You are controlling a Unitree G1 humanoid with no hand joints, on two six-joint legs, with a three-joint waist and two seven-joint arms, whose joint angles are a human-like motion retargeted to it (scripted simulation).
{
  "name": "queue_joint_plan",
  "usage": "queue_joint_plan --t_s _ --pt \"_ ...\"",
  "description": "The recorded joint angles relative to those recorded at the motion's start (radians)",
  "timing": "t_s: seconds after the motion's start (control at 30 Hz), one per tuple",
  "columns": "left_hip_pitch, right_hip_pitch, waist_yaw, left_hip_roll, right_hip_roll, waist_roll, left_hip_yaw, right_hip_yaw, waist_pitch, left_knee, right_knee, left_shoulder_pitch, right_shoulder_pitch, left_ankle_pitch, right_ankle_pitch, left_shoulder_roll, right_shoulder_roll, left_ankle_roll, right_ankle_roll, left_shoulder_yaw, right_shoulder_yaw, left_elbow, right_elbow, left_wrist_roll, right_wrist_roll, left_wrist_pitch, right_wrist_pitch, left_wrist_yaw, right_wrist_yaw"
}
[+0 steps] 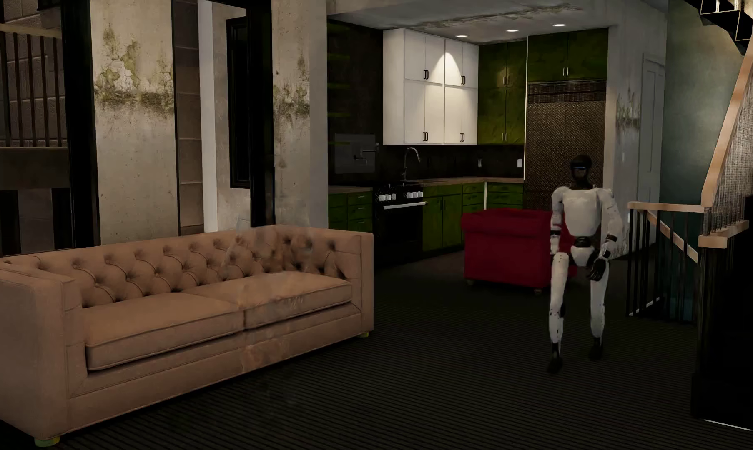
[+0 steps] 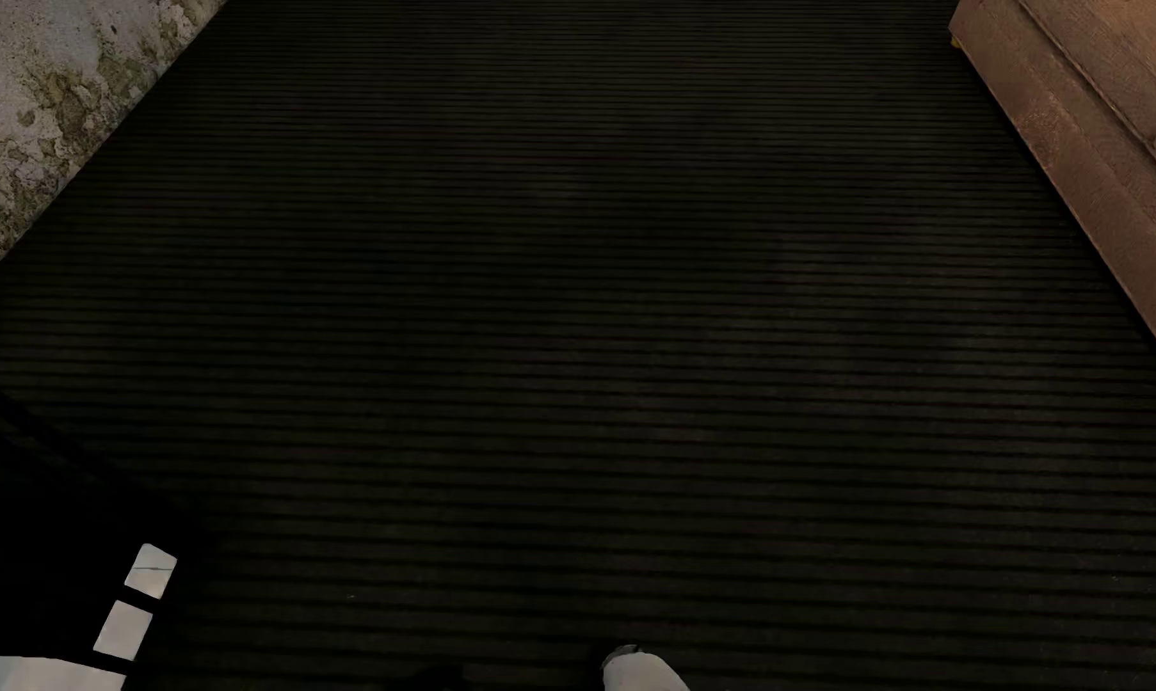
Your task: Walk to the sofa
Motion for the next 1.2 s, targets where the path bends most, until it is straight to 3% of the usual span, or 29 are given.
queue_joint_plan --t_s 0.1,0.17,0.23,0.27,0.33,0.37,0.4,0.43,0.5,0.57,0.6,0.67,0.77,0.83,0.87,0.93,1.0,1.07,1.13,1.2 --pt "0.058 -0.016 -0.021 0.000 -0.016 -0.005 0.000 0.000 -0.029 -0.007 -0.088 -0.012 0.026 -0.069 -0.125 0.005 0.010 0.000 0.000 -0.016 0.028 0.003 0.085 0.000 0.000 0.000 0.000 0.000 0.000" --pt "0.092 -0.045 -0.033 0.019 -0.015 0.012 0.000 0.000 -0.056 0.000 -0.054 0.004 0.031 -0.027 -0.018 -0.010 0.008 0.000 0.000 0.011 0.032 0.035 0.139 0.000 0.000 0.000 0.000 0.000 0.000" --pt "0.115 -0.084 -0.033 0.052 0.009 0.054 0.000 0.000 -0.096 0.019 0.008 0.045 0.019 0.157 0.159 -0.036 -0.004 0.000 0.000 0.057 0.029 0.111 0.195 0.000 0.000 0.000 0.000 0.000 0.000" --pt "0.125 -0.075 -0.031 0.073 0.036 0.078 0.000 0.000 -0.109 0.047 0.037 0.067 0.006 0.307 0.186 -0.042 -0.016 0.000 0.000 0.059 0.026 0.159 0.210 0.000 0.000 0.000 0.000 0.000 0.000" --pt "0.069 0.006 -0.023 0.106 0.088 0.103 0.000 0.000 -0.123 0.200 0.038 0.100 -0.024 0.672 0.147 -0.020 -0.039 0.000 0.000 -0.014 0.009 0.207 0.190 0.000 0.000 0.000 0.000 0.000 0.000" --pt "-0.002 0.057 -0.012 0.116 0.105 0.106 0.000 0.000 -0.121 0.324 0.028 0.107 -0.043 0.810 0.107 -0.002 -0.047 0.000 0.000 -0.058 -0.011 0.210 0.159 0.000 0.000 0.000 0.000 0.000 0.000" --pt "-0.085 0.106 0.011 0.127 0.124 0.113 0.000 0.000 -0.111 0.460 0.020 0.110 -0.067 0.875 0.065 0.012 -0.057 0.000 0.000 -0.080 -0.029 0.213 0.121 0.000 0.000 0.000 0.000 0.000 0.000" --pt "-0.169 0.159 0.046 0.135 0.145 0.121 0.000 0.000 -0.098 0.595 0.009 0.113 -0.096 0.857 0.023 0.015 -0.068 0.000 0.000 -0.074 -0.039 0.227 0.084 0.000 0.000 0.000 0.000 0.000 0.000" --pt "-0.326 0.277 0.140 0.131 0.182 0.121 0.000 0.000 -0.074 0.786 -0.028 0.131 -0.167 0.659 -0.058 0.005 -0.092 0.000 0.000 0.006 -0.045 0.283 0.023 0.000 0.000 0.000 0.000 0.000 0.000" --pt "-0.445 0.403 0.235 0.104 0.192 0.102 0.000 0.000 -0.058 0.769 -0.069 0.164 -0.248 0.506 -0.136 -0.002 -0.096 0.000 0.000 0.086 -0.073 0.335 -0.008 0.000 0.000 0.000 0.000 0.000 0.000" --pt "-0.490 0.463 0.275 0.086 0.184 0.087 0.000 0.000 -0.052 0.679 -0.089 0.180 -0.287 0.493 -0.172 0.002 -0.090 0.000 0.000 0.096 -0.097 0.348 -0.022 0.000 0.000 0.000 0.000 0.000 0.000" --pt "-0.554 0.562 0.334 0.058 0.157 0.059 0.000 0.000 -0.044 0.411 -0.124 0.208 -0.349 0.562 -0.233 0.018 -0.075 0.000 0.000 0.073 -0.136 0.347 -0.076 0.000 0.000 0.000 0.000 0.000 0.000" --pt "-0.590 0.696 0.374 0.066 0.122 0.049 0.000 0.000 -0.054 0.028 -0.168 0.242 -0.363 0.697 -0.332 0.025 -0.069 0.000 0.000 0.048 -0.171 0.333 -0.228 0.000 0.000 0.000 0.000 0.000 0.000" --pt "-0.590 0.767 0.396 0.084 0.099 0.050 0.000 0.000 -0.061 -0.080 -0.169 0.257 -0.329 0.751 -0.381 0.022 -0.063 0.000 0.000 0.069 -0.182 0.336 -0.313 0.000 0.000 0.000 0.000 0.000 0.000" --pt "-0.594 0.787 0.405 0.083 0.088 0.045 0.000 0.000 -0.063 -0.075 -0.161 0.261 -0.309 0.721 -0.386 0.019 -0.056 0.000 0.000 0.091 -0.177 0.337 -0.328 0.000 0.000 0.000 0.000 0.000 0.000" --pt "-0.614 0.808 0.407 0.054 0.055 0.017 0.000 0.000 -0.077 -0.004 -0.119 0.257 -0.263 0.765 -0.357 0.020 -0.035 0.000 0.000 0.109 -0.135 0.347 -0.282 0.000 0.000 0.000 0.000 0.000 0.000" --pt "-0.617 0.817 0.378 0.004 0.014 -0.029 0.000 0.000 -0.092 0.086 -0.039 0.228 -0.219 0.799 -0.251 0.027 -0.005 0.000 0.000 0.061 -0.062 0.370 -0.112 0.000 0.000 0.000 0.000 0.000 0.000" --pt "-0.535 0.746 0.357 -0.007 -0.026 -0.058 0.000 0.000 -0.085 0.125 0.152 0.173 -0.188 0.714 -0.041 0.033 0.013 0.000 0.000 0.014 0.057 0.371 0.108 0.000 0.000 0.000 0.000 0.000 0.000" --pt "-0.443 0.553 0.323 -0.021 -0.067 -0.078 0.000 0.000 -0.069 0.122 0.461 0.121 -0.157 0.603 0.151 0.046 -0.015 0.000 0.000 0.023 0.224 0.314 0.183 0.000 0.000 0.000 0.000 0.000 0.000" --pt "-0.351 0.357 0.257 -0.033 -0.059 -0.085 0.000 0.000 -0.048 0.113 0.750 0.083 -0.100 0.488 0.112 0.069 -0.055 0.000 0.000 0.064 0.237 0.236 0.132 0.000 0.000 0.000 0.000 0.000 0.000"
